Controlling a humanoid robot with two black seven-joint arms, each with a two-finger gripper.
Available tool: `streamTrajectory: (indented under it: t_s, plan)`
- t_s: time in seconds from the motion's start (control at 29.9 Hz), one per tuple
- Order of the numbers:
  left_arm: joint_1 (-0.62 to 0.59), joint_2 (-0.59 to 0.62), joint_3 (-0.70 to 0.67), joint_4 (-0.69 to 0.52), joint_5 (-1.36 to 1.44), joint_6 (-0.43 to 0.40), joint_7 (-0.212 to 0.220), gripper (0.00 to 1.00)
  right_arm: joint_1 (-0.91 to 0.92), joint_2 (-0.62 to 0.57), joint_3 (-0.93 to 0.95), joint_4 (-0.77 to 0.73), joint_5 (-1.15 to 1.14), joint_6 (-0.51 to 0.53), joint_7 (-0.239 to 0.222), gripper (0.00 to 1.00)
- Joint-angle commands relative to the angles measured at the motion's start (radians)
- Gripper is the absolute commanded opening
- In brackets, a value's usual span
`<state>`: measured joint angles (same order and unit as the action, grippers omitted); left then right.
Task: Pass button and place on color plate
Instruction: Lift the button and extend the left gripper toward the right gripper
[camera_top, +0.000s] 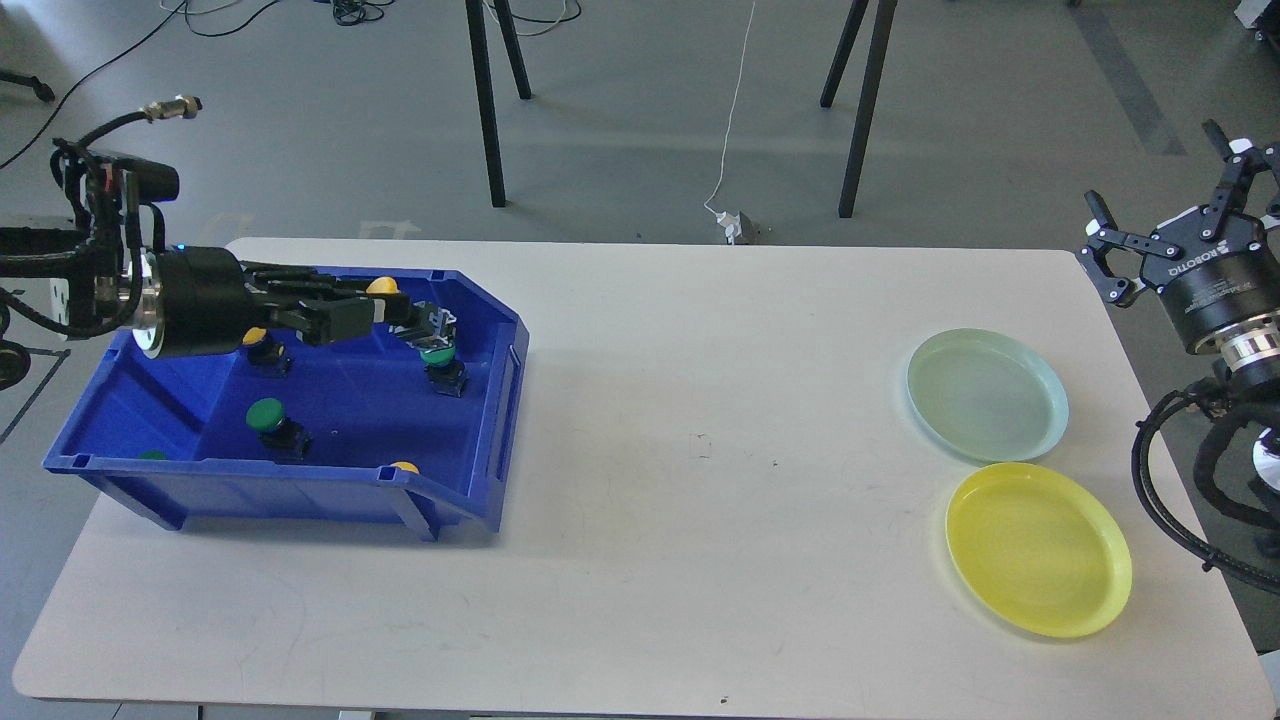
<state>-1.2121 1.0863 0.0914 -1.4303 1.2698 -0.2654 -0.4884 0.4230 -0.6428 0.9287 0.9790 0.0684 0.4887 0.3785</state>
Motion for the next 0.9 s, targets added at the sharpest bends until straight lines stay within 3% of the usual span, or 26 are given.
streamTrajectory:
  t_s: [0.0, 0.1, 0.23, 0.37, 0.57, 0.77, 0.87]
  plan:
    - [0.005, -0.025, -0.100, -0.078, -0.251, 0.009, 0.000, 0.07, -0.094, -0.090, 0.009, 0.198, -0.024, 0.000, 0.008, 0.99]
    - [0.020, -0.176, -0.130, -0.069, -0.384, 0.047, 0.000, 0.08, -0.165, -0.196, 0.007, 0.372, -0.142, -0.086, 0.020, 0.99]
    - [0.088, -0.395, -0.147, 0.031, -0.445, 0.121, 0.000, 0.08, -0.233, -0.241, 0.015, 0.525, -0.338, -0.142, 0.103, 0.99]
    - [0.195, -0.529, -0.205, 0.131, -0.443, 0.121, 0.000, 0.08, -0.234, -0.236, -0.001, 0.667, -0.380, -0.194, 0.106, 0.99]
    - [0.263, -0.549, -0.289, 0.136, -0.445, 0.112, 0.000, 0.09, -0.158, -0.155, -0.103, 0.676, -0.401, -0.208, 0.103, 0.99]
    - [0.267, -0.552, -0.292, 0.133, -0.446, 0.112, 0.000, 0.09, 0.038, -0.083, -0.368, 0.661, -0.466, -0.323, 0.103, 0.99]
    - [0.269, -0.552, -0.294, 0.133, -0.446, 0.112, 0.000, 0.09, 0.098, -0.043, -0.398, 0.613, -0.460, -0.338, 0.106, 0.99]
